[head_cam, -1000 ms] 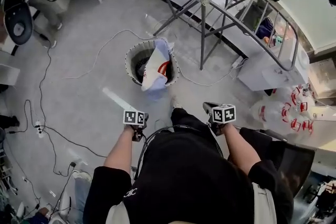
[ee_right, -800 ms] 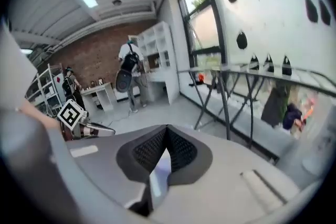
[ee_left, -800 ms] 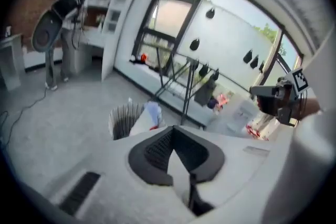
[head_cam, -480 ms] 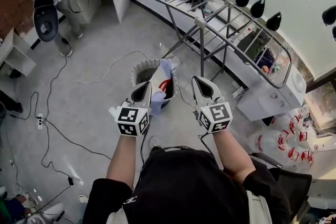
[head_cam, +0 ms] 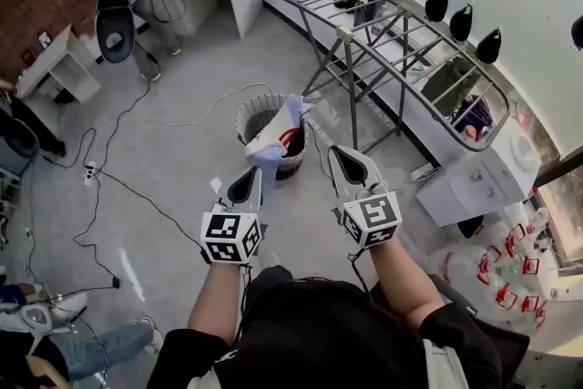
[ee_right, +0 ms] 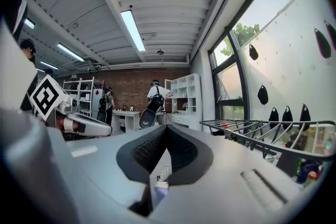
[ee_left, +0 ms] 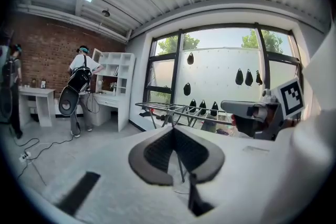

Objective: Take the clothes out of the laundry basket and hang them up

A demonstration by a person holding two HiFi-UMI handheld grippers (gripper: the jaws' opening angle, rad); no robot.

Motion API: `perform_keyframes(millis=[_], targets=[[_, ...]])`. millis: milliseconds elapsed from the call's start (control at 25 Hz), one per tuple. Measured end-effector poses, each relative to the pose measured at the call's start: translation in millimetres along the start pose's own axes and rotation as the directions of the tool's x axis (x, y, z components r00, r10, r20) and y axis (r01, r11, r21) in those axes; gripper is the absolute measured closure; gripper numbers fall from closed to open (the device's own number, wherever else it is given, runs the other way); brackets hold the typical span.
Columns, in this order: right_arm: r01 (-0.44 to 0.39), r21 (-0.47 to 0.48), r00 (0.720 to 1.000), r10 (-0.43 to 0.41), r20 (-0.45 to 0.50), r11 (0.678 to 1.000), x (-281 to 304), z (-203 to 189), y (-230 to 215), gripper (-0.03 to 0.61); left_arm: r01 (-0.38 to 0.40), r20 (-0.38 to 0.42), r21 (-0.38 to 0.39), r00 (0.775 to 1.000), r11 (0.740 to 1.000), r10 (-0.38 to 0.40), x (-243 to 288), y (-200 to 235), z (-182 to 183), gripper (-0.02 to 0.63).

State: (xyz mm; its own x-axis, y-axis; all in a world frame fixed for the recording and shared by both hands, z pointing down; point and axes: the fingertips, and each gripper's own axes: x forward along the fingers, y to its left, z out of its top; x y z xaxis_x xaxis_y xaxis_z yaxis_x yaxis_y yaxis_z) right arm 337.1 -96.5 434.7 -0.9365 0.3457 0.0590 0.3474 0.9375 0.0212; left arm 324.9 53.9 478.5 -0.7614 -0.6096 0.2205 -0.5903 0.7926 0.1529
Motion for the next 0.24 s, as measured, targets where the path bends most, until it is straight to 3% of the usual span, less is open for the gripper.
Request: perform_keyframes(millis=[240], targets=[[-0.046, -0.005, 0.999, 0.045, -0.01, 0.999, -35, 1, 24, 0.566, -0.036, 0.003, 0.023, 0.999, 0.999, 0.036, -37, -23, 1, 0.604]])
